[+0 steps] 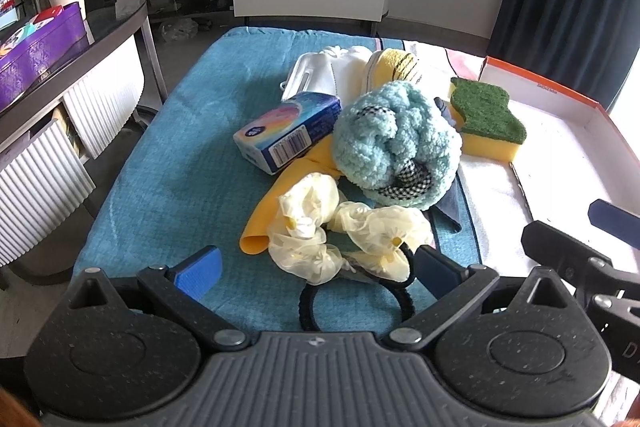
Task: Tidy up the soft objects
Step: 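Reach the left gripper to the cream latex gloves and close on them, then grasp the light blue knitted ball with the right gripper and lift it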
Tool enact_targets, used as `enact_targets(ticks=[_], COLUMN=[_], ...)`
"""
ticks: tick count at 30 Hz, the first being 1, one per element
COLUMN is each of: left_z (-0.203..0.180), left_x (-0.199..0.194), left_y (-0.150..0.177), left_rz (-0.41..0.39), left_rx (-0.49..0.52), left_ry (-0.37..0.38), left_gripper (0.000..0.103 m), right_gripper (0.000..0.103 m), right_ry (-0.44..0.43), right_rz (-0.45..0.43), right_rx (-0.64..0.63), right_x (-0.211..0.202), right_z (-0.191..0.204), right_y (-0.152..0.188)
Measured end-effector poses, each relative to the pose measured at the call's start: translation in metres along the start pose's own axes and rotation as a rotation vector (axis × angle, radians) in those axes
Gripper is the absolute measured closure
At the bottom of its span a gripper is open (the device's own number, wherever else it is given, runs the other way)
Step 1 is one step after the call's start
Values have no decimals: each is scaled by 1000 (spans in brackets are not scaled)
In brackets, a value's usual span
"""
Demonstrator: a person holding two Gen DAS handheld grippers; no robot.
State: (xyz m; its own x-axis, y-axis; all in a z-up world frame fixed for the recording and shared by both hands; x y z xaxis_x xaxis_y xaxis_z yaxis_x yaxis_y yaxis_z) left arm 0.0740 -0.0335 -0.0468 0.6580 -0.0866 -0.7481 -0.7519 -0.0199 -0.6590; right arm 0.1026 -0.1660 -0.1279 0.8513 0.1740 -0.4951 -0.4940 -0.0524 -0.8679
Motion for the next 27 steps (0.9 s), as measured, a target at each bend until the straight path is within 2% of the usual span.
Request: enact_targets(ticks=[8, 17, 18, 22, 24, 27], left_z=[0, -10, -10, -4, -1, 6], left_x=[-4, 24, 26, 28, 23, 12], left_y=[-5, -6, -6, -4, -4, -4], left_rz=[-20, 4, 1, -10, -25, -39], left_rx=[-13, 21, 22, 6, 5, -5], left_ry=[39, 33, 35, 83, 122, 149], left_gripper=[0, 0, 5, 40, 53, 63], right_gripper=[14, 14, 14, 14, 14, 14], right_ry=[9, 9, 7, -1, -8, -32], right_rz=[-27, -23, -24, -27, -28, -23], right_rx=[25, 22, 21, 17, 9, -8], right_x=[-3, -1, -1, 0, 1, 5], right_z=[-5, -8, -8, -8, -6, -3], right_y=[-2, -4, -4, -6, -7, -11])
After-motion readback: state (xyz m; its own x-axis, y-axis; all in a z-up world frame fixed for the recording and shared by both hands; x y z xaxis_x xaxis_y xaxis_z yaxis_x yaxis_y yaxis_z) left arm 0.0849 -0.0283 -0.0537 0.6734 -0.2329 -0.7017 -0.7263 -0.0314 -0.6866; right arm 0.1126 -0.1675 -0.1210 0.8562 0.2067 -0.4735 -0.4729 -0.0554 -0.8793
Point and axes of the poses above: each gripper's, at about its wrist camera, not at the fingertips, and x roughly the way its jaws point, z to its left, y to its underside, the point moved 1 cm from there along x, roughly the way its jaws point, and after that the axes turned 4 degrees about y, right-handed, at the moved point
